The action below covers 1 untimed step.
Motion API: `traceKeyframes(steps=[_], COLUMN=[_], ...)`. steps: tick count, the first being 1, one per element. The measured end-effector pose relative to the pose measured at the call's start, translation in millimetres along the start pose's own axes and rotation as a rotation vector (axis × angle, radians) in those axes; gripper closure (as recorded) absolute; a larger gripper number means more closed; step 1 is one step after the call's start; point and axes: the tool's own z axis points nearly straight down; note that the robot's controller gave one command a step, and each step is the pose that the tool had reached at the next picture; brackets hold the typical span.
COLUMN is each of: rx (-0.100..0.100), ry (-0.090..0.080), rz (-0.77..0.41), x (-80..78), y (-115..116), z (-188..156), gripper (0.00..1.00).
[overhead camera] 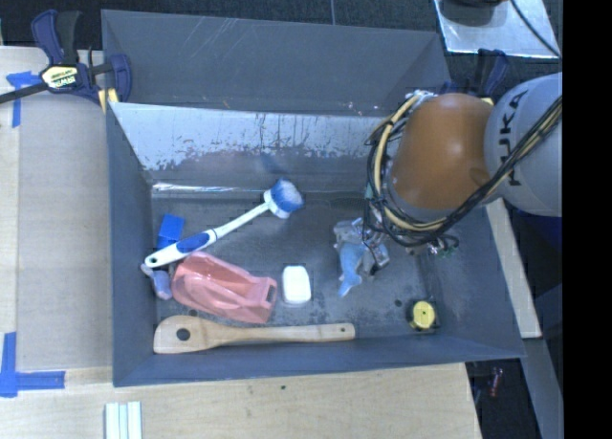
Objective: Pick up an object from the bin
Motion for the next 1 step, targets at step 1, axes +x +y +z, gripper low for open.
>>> traceKeyframes(steps=[1], rx=[0.002], ry=[-0.004], rz=[0.000], x=[-1.0], y=[-0.8], z=[-13.9], gripper=[1.00])
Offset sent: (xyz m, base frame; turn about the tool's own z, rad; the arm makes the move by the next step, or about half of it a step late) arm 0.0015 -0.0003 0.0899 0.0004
